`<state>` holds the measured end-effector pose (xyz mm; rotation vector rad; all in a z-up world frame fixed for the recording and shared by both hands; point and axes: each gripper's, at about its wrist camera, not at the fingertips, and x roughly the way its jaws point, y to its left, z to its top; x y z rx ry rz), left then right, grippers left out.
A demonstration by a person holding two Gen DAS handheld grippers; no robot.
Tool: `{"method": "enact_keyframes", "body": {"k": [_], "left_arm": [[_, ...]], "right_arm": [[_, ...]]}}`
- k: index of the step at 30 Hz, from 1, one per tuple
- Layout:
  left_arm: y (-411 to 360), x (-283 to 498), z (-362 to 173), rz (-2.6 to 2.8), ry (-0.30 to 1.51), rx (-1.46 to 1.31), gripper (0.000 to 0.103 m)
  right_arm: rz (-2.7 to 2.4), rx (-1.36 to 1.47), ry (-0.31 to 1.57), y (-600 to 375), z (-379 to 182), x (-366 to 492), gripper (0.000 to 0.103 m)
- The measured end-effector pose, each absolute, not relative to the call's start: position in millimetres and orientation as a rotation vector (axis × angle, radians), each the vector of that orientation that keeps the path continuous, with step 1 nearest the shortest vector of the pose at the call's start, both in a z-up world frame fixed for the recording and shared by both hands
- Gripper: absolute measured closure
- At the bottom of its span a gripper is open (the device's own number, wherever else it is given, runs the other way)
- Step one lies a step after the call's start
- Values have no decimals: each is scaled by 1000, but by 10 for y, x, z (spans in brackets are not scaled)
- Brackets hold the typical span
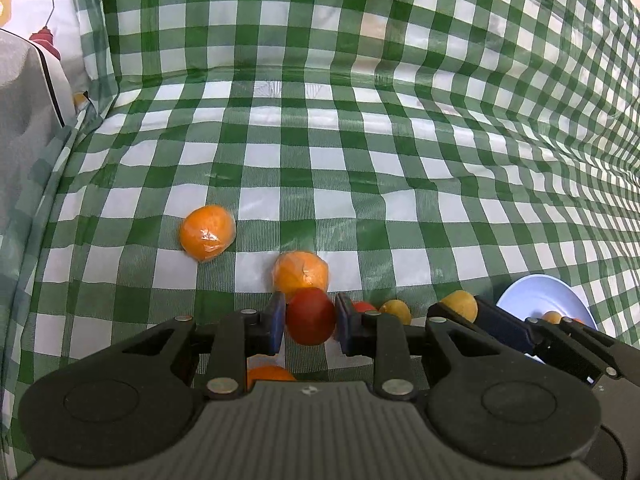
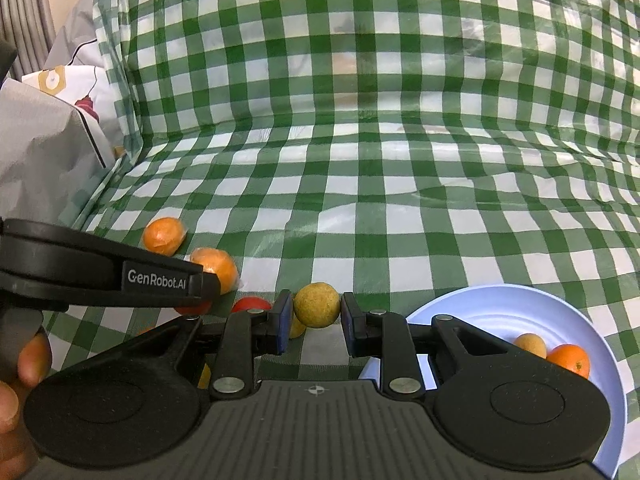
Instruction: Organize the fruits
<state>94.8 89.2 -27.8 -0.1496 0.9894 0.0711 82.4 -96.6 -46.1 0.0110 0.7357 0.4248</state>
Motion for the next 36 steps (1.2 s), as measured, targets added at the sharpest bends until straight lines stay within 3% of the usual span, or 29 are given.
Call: {"method": "enact_keyframes", "body": {"k": [36], "left_arm": [[487, 854, -81, 25, 931, -128, 74]], "right_arm": [[324, 5, 668, -1544, -235, 640, 76]]}}
